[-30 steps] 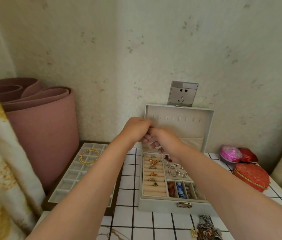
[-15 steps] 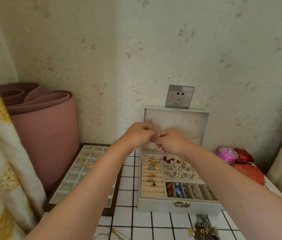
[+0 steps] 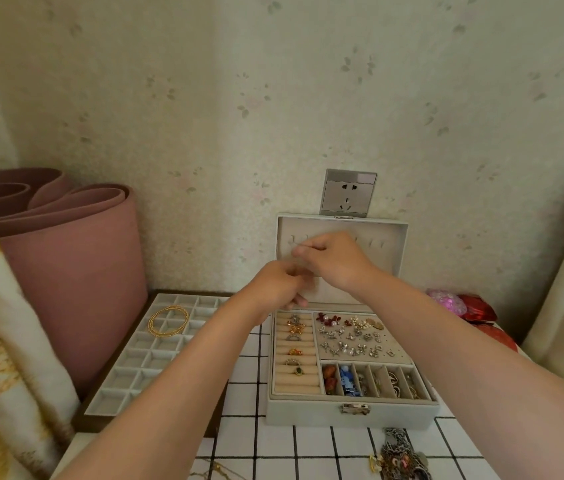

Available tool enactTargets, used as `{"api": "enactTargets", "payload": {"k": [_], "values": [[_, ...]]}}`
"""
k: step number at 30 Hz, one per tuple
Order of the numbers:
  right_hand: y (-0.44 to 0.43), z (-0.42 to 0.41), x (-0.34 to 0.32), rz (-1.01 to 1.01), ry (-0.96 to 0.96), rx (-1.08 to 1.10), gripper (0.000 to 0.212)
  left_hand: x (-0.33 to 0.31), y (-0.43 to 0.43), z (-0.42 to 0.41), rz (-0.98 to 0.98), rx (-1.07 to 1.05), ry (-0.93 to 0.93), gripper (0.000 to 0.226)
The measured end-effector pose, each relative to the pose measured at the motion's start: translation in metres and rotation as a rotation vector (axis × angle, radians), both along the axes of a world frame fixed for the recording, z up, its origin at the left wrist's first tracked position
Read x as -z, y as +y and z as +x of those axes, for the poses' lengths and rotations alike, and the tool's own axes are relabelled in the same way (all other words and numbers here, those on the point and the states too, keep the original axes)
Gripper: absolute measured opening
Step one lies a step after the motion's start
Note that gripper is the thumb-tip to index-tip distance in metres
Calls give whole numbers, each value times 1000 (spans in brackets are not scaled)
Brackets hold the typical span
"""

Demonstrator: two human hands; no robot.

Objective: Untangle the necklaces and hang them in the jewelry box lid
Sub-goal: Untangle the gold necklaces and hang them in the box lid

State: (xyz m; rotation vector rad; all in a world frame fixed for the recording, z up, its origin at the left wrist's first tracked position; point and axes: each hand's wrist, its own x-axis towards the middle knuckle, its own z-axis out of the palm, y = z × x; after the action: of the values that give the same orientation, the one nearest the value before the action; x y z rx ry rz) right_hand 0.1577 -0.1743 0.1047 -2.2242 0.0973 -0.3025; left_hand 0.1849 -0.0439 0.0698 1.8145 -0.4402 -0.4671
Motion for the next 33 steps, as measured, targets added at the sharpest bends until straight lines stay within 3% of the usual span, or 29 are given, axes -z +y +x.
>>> {"api": "enactTargets", "payload": {"k": [3,6,8,10,13,16,21,26,33], "values": [[-1,3,3,14,-3,24,18,3,1,4,-10,-52,-25,12],[-8,1,17,-69,163,98,24,3,1,8,-60,-125,-25,15],[-6,-7,28,-128,316,42,23,2,0,10,-75,-137,-18,13],[3,-14,34,-112,349,-77,18,3,-1,12,-60,-141,-46,10],[9,-13,41,-47,233,-113,18,3,-3,12,-38,-146,-98,8],[5,-8,45,-65,255,-117,12,2,0,13,29,-111,-224,15],[-9,5,30,-122,184,14,18,11,6,16,412,-56,-590,27],[-20,17,10,-52,31,122,16,27,10,16,654,-32,-940,35],[-21,29,-1,-148,-33,142,14,37,7,18,748,-48,-1043,41]]}}
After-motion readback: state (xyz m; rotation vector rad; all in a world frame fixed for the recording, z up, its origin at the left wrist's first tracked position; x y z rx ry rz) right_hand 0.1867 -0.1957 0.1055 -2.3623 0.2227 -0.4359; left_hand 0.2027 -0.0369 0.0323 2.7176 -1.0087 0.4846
